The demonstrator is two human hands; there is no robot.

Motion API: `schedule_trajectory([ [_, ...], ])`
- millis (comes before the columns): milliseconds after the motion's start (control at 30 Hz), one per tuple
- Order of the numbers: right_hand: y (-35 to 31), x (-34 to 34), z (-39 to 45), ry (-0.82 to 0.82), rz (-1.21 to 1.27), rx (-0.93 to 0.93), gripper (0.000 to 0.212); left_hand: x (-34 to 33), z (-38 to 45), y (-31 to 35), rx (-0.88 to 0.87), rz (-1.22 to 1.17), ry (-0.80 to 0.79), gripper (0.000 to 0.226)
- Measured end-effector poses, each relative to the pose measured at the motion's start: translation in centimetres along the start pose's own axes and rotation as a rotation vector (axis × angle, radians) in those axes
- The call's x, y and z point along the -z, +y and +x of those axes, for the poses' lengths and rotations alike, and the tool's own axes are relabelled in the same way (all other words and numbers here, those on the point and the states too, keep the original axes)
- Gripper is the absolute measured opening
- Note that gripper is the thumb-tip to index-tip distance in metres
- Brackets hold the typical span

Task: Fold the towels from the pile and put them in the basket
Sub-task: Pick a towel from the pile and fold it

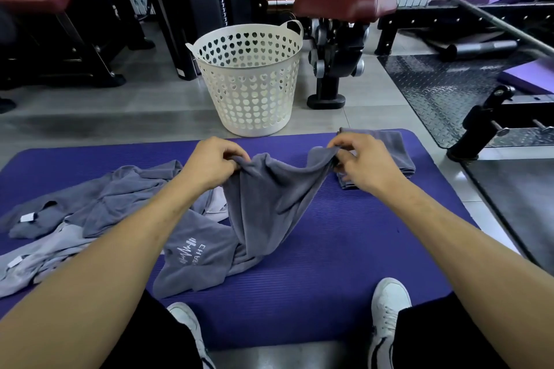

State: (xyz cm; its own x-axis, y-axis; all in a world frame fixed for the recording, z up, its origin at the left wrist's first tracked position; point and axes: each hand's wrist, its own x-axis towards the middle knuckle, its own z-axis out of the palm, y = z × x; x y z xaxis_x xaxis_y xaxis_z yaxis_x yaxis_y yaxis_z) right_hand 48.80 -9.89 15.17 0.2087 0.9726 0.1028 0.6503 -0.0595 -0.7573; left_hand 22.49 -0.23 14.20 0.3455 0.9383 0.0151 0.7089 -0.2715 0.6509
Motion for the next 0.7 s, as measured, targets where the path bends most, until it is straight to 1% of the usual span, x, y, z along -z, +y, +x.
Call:
schedule_trajectory([
  [100, 0.3, -0.3, -0.1, -0.028, 0.076, -0.102, 0.015, 0.0, 0.2, -0.1, 0.016, -0.123, 0.039, 0.046],
  [167, 0.2, -0.4, 0.2, 0.003, 0.144, -0.12, 0.009, -0.2, 0.2, 0.4, 0.045, -0.207, 0.061, 0.038],
  [233, -0.1, -0.5, 0.4, 0.036, 0.276, -0.145, 0.011, -0.4, 0.2, 1.1, 0.027, -0.176, 0.087, 0.028],
  [300, -0.3, -0.4, 0.5, 0.047, 0.402, -0.171, 0.017, -0.4, 0.3, 1.8, 0.022, -0.136, 0.156, 0.02],
  [333, -0.5, -0.4, 0.5, 0.051, 0.453, -0.18, 0.019, -0.4, 0.3, 2.2, 0.049, -0.165, 0.187, 0.017],
  [400, -0.7, -0.3, 0.5, 0.084, 0.545, -0.188, 0.021, -0.4, 0.1, 2.7, 0.132, -0.325, 0.204, 0.023],
  [467, -1.0, -0.1, 0.5, 0.139, 0.619, -0.186, 0.019, -0.2, -0.1, 3.0, 0.157, -0.513, 0.146, 0.022],
  [533, -1.1, 0.0, 0.5, 0.189, 0.672, -0.184, 0.012, 0.1, -0.1, 2.9, 0.134, -0.617, 0.052, 0.022],
  [633, -1.2, 0.3, 0.6, 0.232, 0.72, -0.171, 0.012, 0.8, -0.2, 2.5, 0.101, -0.645, -0.103, 0.037],
  [700, -1.4, 0.4, 0.4, 0.216, 0.747, -0.156, 0.015, 1.2, -0.5, 2.3, 0.107, -0.625, -0.199, 0.042],
])
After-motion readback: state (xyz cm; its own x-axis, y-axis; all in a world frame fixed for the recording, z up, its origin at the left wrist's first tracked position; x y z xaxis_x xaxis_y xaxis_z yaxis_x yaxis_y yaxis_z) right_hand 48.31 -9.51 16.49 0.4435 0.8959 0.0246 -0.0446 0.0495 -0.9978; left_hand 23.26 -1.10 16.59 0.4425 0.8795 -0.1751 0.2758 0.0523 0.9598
